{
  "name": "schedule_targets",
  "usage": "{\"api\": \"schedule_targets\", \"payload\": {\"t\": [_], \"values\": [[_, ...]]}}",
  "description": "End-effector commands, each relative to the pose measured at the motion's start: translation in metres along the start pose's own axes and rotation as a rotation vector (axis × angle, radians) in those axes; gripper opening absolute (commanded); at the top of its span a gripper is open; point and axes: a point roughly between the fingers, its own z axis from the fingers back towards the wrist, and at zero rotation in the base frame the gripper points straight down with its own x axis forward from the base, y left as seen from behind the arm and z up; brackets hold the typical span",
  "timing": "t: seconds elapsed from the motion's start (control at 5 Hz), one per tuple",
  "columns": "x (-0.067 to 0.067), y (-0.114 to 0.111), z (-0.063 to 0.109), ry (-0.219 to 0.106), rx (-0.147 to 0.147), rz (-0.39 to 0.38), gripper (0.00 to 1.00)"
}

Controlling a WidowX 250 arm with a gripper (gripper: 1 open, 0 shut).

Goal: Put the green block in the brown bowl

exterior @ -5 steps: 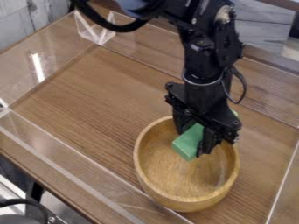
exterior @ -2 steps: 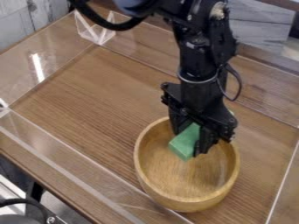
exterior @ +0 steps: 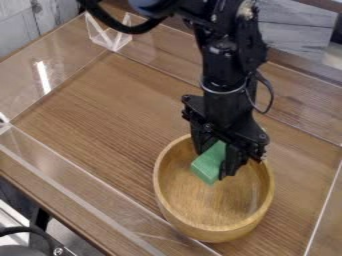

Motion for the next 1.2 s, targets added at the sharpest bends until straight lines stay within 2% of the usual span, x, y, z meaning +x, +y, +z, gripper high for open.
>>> {"api": "schedule_targets", "payload": {"t": [0.0, 0.4, 1.0], "values": [[0.0056, 0.0023, 0.0137, -0.045, -0.008, 0.012, 0.0], [0.003, 0.0023, 0.018, -0.037, -0.022, 0.021, 0.0], [0.0042, 0.0066, 0.0125, -0.044, -0.037, 0.038, 0.0]]}}
